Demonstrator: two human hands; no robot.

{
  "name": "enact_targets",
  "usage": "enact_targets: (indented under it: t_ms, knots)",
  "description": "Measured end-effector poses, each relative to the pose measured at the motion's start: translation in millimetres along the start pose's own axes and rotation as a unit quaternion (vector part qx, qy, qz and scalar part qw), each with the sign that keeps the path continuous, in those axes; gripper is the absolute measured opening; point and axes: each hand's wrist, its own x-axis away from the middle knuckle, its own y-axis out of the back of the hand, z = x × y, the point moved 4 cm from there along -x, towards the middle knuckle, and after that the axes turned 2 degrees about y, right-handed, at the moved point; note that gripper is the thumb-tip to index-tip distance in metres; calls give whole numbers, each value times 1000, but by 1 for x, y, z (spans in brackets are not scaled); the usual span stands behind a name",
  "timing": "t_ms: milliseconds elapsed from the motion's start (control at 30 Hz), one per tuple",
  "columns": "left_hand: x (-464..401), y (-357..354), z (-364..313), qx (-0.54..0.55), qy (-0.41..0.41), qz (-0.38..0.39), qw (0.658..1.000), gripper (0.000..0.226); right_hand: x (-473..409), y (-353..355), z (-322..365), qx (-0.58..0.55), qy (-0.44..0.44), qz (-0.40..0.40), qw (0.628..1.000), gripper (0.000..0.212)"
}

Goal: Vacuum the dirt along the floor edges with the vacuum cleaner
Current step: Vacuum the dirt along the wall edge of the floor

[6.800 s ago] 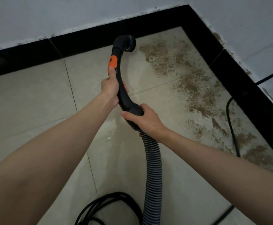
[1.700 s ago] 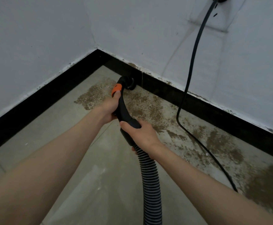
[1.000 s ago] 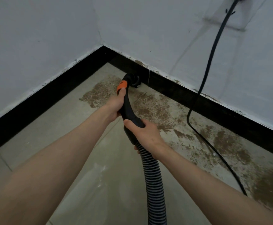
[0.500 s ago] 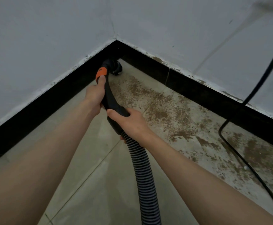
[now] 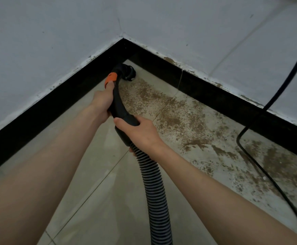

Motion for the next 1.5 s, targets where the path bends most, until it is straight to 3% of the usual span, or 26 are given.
enact_targets:
  t_ms: [367,533,1200,1500]
  knots:
    - [20,-15,-1,-33,11,50,998,46,25,13,1,-22,-10,-9,1000,30]
    - [38,-24,2,-44,0,51,998,35,42,22,-3,-23,-17,-10,1000,30]
    - [103,-68,22,-78,16,116,990,36,103,65,-25,-22,-35,-30,999,35]
    - [117,-78,29,-83,31,142,986,46,116,74,-32,-26,-39,-48,998,38]
